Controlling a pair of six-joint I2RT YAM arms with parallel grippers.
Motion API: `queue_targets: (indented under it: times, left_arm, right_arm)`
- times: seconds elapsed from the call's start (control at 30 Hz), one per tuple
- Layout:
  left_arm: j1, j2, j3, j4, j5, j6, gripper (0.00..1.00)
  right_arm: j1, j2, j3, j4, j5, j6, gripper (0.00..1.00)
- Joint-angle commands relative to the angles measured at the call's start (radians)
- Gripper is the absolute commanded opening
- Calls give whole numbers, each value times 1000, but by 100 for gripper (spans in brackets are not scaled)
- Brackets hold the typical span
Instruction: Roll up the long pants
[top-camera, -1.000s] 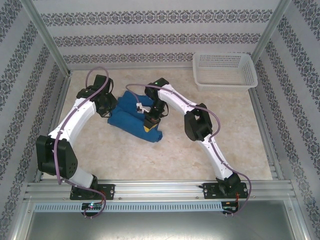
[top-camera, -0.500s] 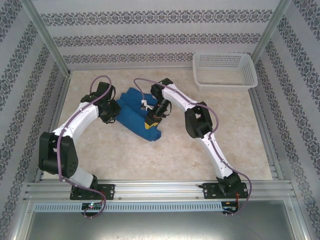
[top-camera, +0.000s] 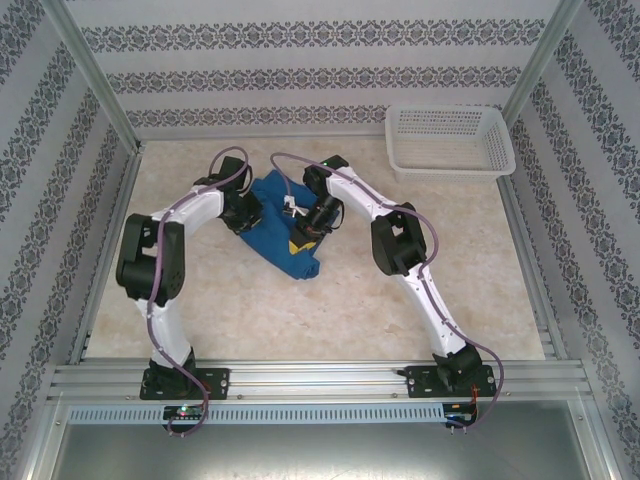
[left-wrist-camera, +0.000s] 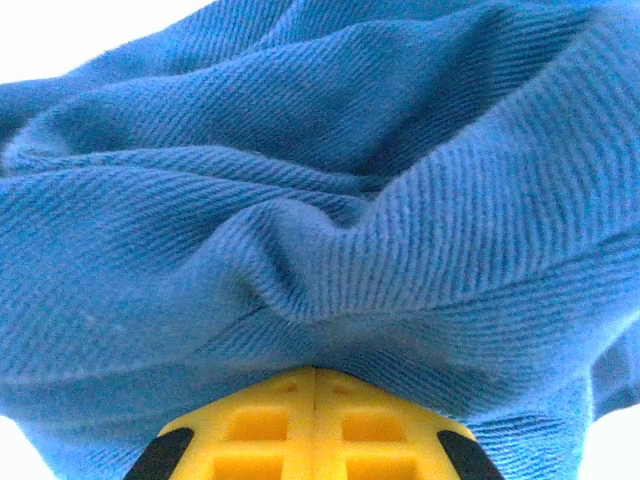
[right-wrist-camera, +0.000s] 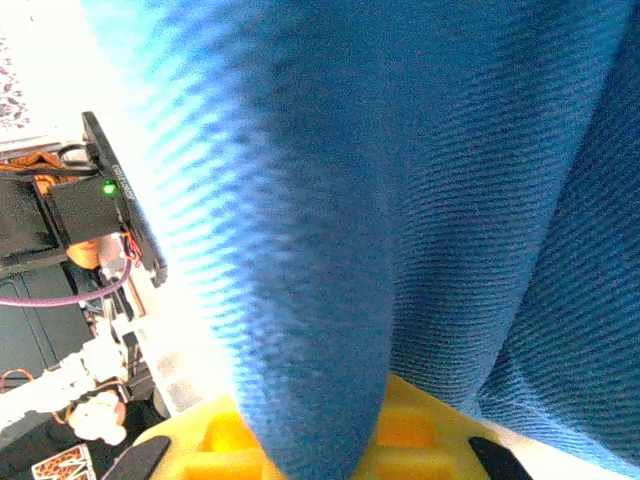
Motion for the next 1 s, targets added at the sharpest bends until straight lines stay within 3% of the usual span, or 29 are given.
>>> queue_targets:
  times: [0.0,0.13,0.3,0.4,0.47,0.57,0.67,0.8,0.97]
  left_arm:
    - [-15,152,65,99,39,24,0]
    - [-21,264,80,124,59,14,0]
    - [-22,295,63,141,66,4,0]
    - [-22,289,76,118,58,12,0]
    - [-22,284,85,102,53,21,0]
    - [-23,274,96,79,40,34,0]
    - [-23,261,100,67,30,35,0]
    - [-20,250,96,72,34,24,0]
    - [-21,244,80,93,61,1,0]
  right_arm:
    - [0,42,-24,68,43,-9,0]
    - [1,22,-71,91,48,-7,0]
    - [1,-47,-158,163,113,22,0]
    - [1,-99,-197,206,168,58,34]
    - [4,-148,-229,240,238,88,40]
    - [31,-271,-314,319,479,160,52]
    - [110,-405,-397,393,812,215,70]
    - [274,-507,-487,473,1150,274,74]
    - [475,-487,-530,541,1402,347,74]
